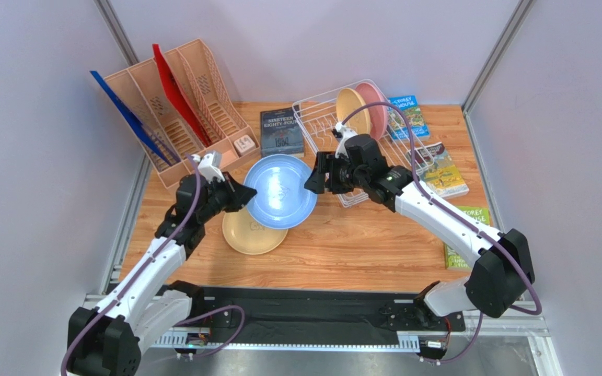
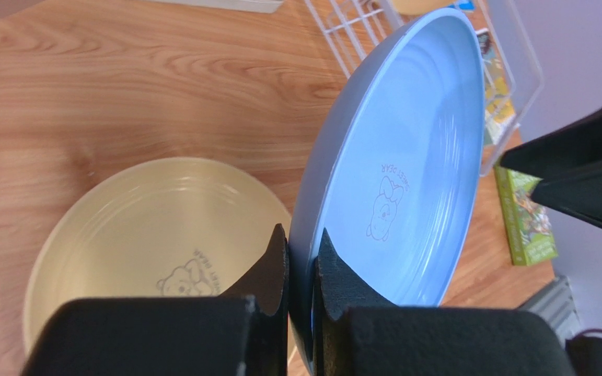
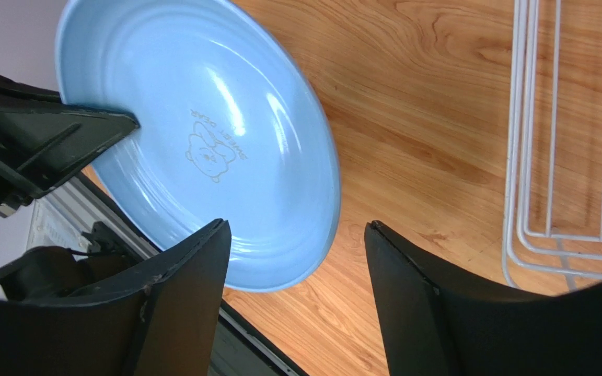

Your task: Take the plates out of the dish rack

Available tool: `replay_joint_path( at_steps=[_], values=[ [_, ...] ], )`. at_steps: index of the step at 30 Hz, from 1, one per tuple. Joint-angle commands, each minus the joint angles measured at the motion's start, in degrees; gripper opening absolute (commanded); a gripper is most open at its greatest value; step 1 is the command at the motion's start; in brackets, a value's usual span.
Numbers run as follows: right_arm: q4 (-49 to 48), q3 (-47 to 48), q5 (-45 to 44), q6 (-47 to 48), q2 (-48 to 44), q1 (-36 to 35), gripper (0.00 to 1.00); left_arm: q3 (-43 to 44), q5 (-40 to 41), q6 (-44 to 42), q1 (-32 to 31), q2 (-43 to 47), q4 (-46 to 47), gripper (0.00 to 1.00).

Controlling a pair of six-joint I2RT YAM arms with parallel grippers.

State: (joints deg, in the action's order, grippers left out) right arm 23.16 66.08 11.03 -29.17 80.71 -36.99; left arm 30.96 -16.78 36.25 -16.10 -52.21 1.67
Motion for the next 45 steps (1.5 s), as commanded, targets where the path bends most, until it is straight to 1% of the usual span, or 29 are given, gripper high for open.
replay_joint_path(
  at_steps=[1,2,3,4,7,9,15,17,22,24,26,28,29,31,32,33,34,35,36,37,42,43,45],
  values=[
    [2.1,5.3,-6.4,2.9,-0.8,-0.2,0.77,1.9,9.2,-2.0,-0.1,3.8,-6.8,0.0],
    [3.3,5.9,-10.9,5.0,-0.7,0.0,0.83,2.0,10.7,-2.0,-0.1,4.2,-8.1,0.0],
    [4.3,6.5,-13.8,5.9,-0.8,0.3,0.85,1.8,12.0,-2.0,-0.1,4.7,-10.0,0.0],
    [5.7,7.6,-15.1,6.7,-0.8,0.5,0.86,1.7,14.3,-2.0,-0.1,4.9,-11.0,0.0],
    [7.3,8.9,-18.0,9.2,-1.0,1.6,0.86,1.3,16.6,-1.2,-0.1,4.7,-13.5,0.0],
    [8.0,9.3,-19.9,10.1,-1.2,2.6,0.87,0.5,19.5,0.7,-0.1,4.0,-15.3,0.0],
    [8.3,12.1,-22.3,11.4,-0.4,7.3,0.88,-2.2,19.8,3.2,-0.1,2.3,-16.9,0.0],
    [8.7,14.0,-25.1,12.5,0.9,8.6,0.88,-3.0,19.8,3.6,-0.1,1.6,-17.1,0.0],
    [8.7,18.3,-28.7,14.6,5.3,11.1,0.87,-4.7,20.3,4.9,-0.1,0.7,-18.5,0.0],
    [8.5,20.2,-29.8,15.6,8.1,11.8,0.87,-5.2,20.3,5.3,-0.1,0.9,-18.5,0.11],
    [8.5,21.5,-31.0,16.4,10.9,12.3,0.87,-5.6,20.8,5.5,-0.1,1.0,-19.0,0.24],
    [7.7,22.9,-31.3,16.9,12.6,12.6,0.87,-5.7,21.5,5.3,-0.1,1.3,-19.9,0.32],
    [7.4,23.6,-31.7,17.3,13.8,12.6,0.87,-5.6,21.7,5.3,-0.1,2.1,-20.1,0.45],
    [7.1,26.1,-33.0,18.9,17.2,12.6,0.86,-5.6,21.9,5.1,-0.1,2.8,-20.6,0.57],
    [6.6,27.0,-34.7,19.1,18.4,13.1,0.86,-5.4,22.0,5.0,-0.1,3.5,-20.9,0.68],
    [6.2,27.9,-35.0,19.1,21.3,13.3,0.85,-5.3,22.2,4.7,-0.1,3.8,-21.4,0.71],
    [6.7,29.7,-35.0,19.1,22.7,13.5,0.83,-5.1,22.4,4.6,-0.1,4.2,-21.5,0.8],
    [7.2,32.5,-36.8,19.2,24.0,13.6,0.83,-4.9,22.7,4.6,-0.1,4.8,-22.7,0.99],
    [7.1,33.7,-37.6,20.3,25.4,13.7,0.82,-4.5,23.2,4.4,-0.1,5.0,-23.3,1.0],
    [7.0,34.9,-38.2,20.8,27.6,13.9,0.79,-3.7,23.4,3.5,-0.1,5.4,-23.8,1.0],
    [6.9,44.0,-44.9,25.6,35.0,13.9,0.75,-2.2,23.1,1.5,-0.1,8.7,-25.6,1.0],
    [6.9,45.5,-46.5,27.5,37.6,13.9,0.71,-1.8,22.8,1.0,-0.1,9.2,-25.8,1.0],
    [7.9,49.5,-47.2,28.9,40.0,14.0,0.67,-1.3,22.5,0.8,-0.1,10.2,-25.7,1.0]
  ],
)
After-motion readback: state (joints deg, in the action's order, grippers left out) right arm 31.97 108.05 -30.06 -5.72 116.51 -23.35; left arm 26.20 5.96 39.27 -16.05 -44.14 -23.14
